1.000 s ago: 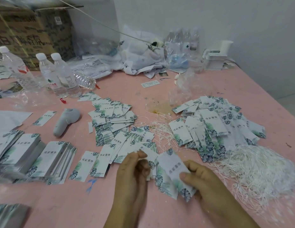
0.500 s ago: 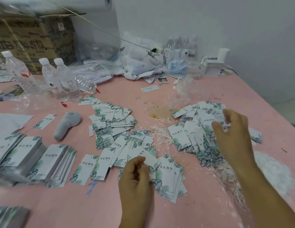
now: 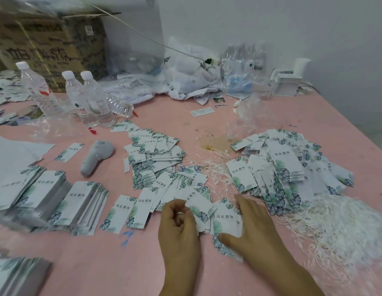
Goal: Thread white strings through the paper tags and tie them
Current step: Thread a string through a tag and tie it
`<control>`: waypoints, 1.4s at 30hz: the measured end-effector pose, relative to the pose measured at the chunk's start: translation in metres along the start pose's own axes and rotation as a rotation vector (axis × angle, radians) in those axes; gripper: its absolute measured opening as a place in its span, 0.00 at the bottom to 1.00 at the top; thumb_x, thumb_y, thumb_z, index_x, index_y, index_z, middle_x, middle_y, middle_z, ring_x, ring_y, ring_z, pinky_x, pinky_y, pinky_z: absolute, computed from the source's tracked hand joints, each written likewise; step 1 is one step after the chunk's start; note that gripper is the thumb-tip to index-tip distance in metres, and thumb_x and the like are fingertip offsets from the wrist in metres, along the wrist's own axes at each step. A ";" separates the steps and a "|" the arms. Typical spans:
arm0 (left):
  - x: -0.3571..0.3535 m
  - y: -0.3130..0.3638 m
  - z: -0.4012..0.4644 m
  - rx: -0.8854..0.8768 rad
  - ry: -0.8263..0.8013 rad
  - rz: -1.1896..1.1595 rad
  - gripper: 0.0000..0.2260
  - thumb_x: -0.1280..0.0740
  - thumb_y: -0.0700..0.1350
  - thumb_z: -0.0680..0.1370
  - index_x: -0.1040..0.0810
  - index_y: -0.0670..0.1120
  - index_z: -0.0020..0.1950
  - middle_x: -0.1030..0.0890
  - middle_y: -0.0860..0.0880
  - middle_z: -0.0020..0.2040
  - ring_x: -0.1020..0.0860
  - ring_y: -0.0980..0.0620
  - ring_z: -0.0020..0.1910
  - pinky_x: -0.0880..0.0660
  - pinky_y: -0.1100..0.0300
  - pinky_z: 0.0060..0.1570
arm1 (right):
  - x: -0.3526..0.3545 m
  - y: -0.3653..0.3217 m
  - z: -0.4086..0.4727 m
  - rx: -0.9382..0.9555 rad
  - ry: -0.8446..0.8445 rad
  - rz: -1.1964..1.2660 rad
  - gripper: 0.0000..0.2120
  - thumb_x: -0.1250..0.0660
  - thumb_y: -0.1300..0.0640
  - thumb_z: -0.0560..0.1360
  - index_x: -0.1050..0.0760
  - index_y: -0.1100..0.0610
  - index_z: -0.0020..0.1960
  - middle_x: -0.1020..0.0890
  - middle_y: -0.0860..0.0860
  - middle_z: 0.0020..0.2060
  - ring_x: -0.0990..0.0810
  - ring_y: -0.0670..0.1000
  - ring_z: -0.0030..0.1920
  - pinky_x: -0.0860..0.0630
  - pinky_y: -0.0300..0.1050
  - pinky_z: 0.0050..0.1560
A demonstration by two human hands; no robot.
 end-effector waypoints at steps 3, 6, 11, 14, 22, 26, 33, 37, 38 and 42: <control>-0.001 -0.004 -0.002 0.024 -0.059 0.014 0.07 0.35 0.48 0.73 0.22 0.59 0.48 0.25 0.41 0.34 0.28 0.51 0.31 0.30 0.56 0.34 | 0.004 0.004 0.004 -0.003 -0.042 -0.038 0.41 0.30 0.36 0.66 0.41 0.47 0.74 0.36 0.41 0.66 0.41 0.45 0.67 0.41 0.44 0.67; -0.006 -0.007 -0.008 0.100 -0.151 -0.053 0.04 0.34 0.48 0.72 0.22 0.54 0.46 0.27 0.36 0.33 0.28 0.49 0.30 0.31 0.52 0.35 | 0.010 0.008 0.004 -0.038 -0.029 0.120 0.32 0.25 0.45 0.65 0.34 0.45 0.65 0.32 0.39 0.58 0.34 0.43 0.61 0.34 0.41 0.60; -0.016 0.001 -0.023 0.062 -0.316 -0.039 0.05 0.35 0.44 0.74 0.21 0.52 0.43 0.22 0.47 0.29 0.26 0.53 0.28 0.28 0.60 0.29 | 0.018 0.015 -0.002 -0.166 0.106 0.486 0.18 0.26 0.57 0.71 0.30 0.40 0.51 0.21 0.42 0.44 0.22 0.36 0.43 0.27 0.33 0.41; -0.016 0.006 -0.025 -0.034 -0.378 0.050 0.08 0.33 0.40 0.76 0.21 0.54 0.48 0.19 0.46 0.39 0.22 0.53 0.35 0.24 0.64 0.37 | 0.027 0.017 0.000 -0.209 0.122 0.781 0.14 0.30 0.63 0.75 0.25 0.43 0.48 0.15 0.51 0.38 0.16 0.47 0.39 0.23 0.37 0.37; -0.029 0.000 -0.032 0.415 -0.722 -0.259 0.17 0.33 0.40 0.74 0.20 0.48 0.62 0.16 0.40 0.55 0.17 0.43 0.52 0.21 0.48 0.54 | 0.020 0.002 -0.005 -0.108 0.021 0.962 0.12 0.31 0.67 0.74 0.21 0.49 0.47 0.15 0.59 0.36 0.17 0.54 0.35 0.21 0.44 0.34; -0.029 0.000 -0.033 0.508 -0.750 -0.347 0.17 0.36 0.36 0.72 0.16 0.47 0.57 0.16 0.35 0.47 0.17 0.40 0.40 0.18 0.47 0.44 | 0.012 -0.003 -0.009 -0.025 0.142 0.720 0.14 0.28 0.64 0.73 0.20 0.45 0.48 0.18 0.48 0.41 0.20 0.46 0.39 0.23 0.36 0.40; -0.029 0.010 -0.039 0.610 -0.846 -0.355 0.12 0.40 0.30 0.70 0.19 0.32 0.48 0.18 0.35 0.37 0.19 0.43 0.31 0.20 0.55 0.34 | 0.027 -0.017 0.014 -0.047 0.207 0.377 0.04 0.29 0.49 0.74 0.23 0.40 0.47 0.19 0.36 0.42 0.21 0.39 0.42 0.27 0.34 0.39; -0.027 0.011 -0.036 0.665 -0.891 -0.358 0.14 0.44 0.25 0.74 0.19 0.32 0.47 0.20 0.33 0.40 0.19 0.41 0.34 0.19 0.53 0.36 | 0.020 -0.044 0.043 -0.075 -0.082 0.130 0.12 0.29 0.42 0.71 0.27 0.42 0.51 0.21 0.40 0.43 0.22 0.41 0.43 0.25 0.42 0.43; -0.026 0.009 -0.036 0.677 -0.896 -0.355 0.15 0.45 0.25 0.75 0.19 0.31 0.47 0.19 0.33 0.40 0.19 0.41 0.34 0.19 0.53 0.36 | 0.016 -0.049 0.049 -0.079 -0.130 0.052 0.16 0.29 0.42 0.70 0.28 0.44 0.54 0.21 0.41 0.45 0.22 0.44 0.44 0.25 0.44 0.44; -0.027 0.008 -0.035 0.726 -0.880 -0.312 0.14 0.44 0.24 0.75 0.20 0.29 0.51 0.19 0.31 0.42 0.18 0.40 0.35 0.18 0.51 0.38 | 0.001 -0.053 0.060 -0.080 -0.241 -0.071 0.18 0.29 0.44 0.70 0.29 0.49 0.56 0.23 0.44 0.45 0.23 0.48 0.45 0.26 0.48 0.46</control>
Point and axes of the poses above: each hand's wrist, its own z-axis towards the middle knuckle, its own x-axis out of the back of the hand, y = z × x, the point moved 3 cm from there along z, towards the middle knuckle
